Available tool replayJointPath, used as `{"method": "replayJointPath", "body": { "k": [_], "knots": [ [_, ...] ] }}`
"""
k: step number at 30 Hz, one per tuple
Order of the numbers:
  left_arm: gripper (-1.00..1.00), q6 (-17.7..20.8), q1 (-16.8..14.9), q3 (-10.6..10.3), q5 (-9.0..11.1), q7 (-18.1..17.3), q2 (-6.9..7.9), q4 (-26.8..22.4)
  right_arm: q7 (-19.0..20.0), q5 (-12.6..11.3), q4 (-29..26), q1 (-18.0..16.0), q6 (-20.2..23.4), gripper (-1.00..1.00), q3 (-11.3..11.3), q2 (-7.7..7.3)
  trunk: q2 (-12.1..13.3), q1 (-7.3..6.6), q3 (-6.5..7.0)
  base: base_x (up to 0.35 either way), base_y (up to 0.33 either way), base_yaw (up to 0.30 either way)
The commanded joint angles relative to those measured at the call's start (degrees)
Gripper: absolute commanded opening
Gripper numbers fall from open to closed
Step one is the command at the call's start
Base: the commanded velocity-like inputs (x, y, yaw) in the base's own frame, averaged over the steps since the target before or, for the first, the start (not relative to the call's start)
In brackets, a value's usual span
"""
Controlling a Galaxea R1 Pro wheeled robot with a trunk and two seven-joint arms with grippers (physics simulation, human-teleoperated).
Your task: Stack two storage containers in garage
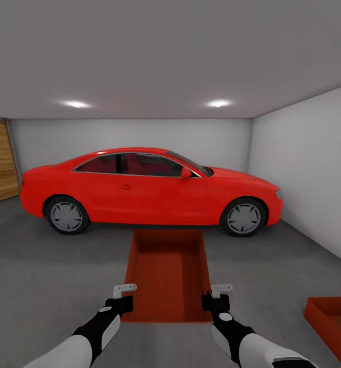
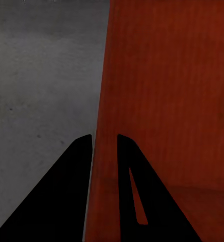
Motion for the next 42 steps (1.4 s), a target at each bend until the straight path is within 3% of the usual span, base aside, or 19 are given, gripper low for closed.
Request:
{"method": "replayJointPath", "body": {
  "k": [1, 42],
  "knots": [
    [-1.0, -0.6, 0.0, -0.4, 0.1, 0.4, 1.26, -0.2, -0.4, 0.0, 0.2, -0.1, 0.0, -1.0, -1.8, 0.0, -0.1, 0.04, -0.09, 0.321, 0.0, -0.084],
    [-1.0, -0.6, 0.0, -0.4, 0.1, 0.4, 1.34, -0.2, 0.0, -0.1, 0.2, -0.1, 0.0, -1.0, -1.8, -0.17, -0.1, 0.04, -0.09, 0.321, 0.0, -0.269]
  ]
}}
